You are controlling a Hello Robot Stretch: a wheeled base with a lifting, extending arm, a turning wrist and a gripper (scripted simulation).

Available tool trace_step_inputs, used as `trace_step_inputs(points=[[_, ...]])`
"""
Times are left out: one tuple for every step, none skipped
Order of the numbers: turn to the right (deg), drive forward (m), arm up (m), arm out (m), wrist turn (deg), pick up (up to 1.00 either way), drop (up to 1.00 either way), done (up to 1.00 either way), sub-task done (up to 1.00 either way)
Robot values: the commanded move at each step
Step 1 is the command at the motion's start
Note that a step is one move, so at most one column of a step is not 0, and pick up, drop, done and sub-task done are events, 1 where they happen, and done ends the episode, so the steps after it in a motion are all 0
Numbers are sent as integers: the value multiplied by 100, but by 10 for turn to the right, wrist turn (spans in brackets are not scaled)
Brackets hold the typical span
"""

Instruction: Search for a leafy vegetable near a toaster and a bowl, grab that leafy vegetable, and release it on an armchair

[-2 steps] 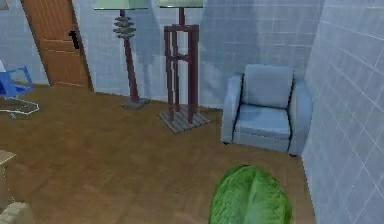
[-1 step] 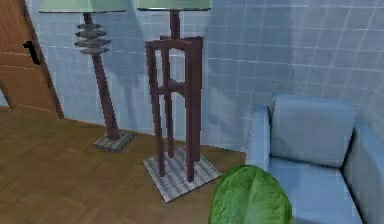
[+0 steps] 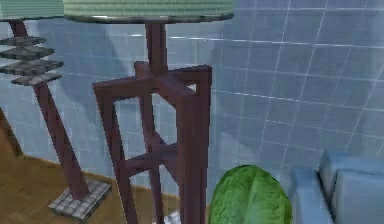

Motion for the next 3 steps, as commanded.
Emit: trace_step_inputs(points=[[450, 0, 0, 0, 0, 0, 0, 0, 0], [450, 0, 0, 0, 0, 0, 0, 0, 0], [450, 0, 0, 0, 0, 0, 0, 0, 0]])
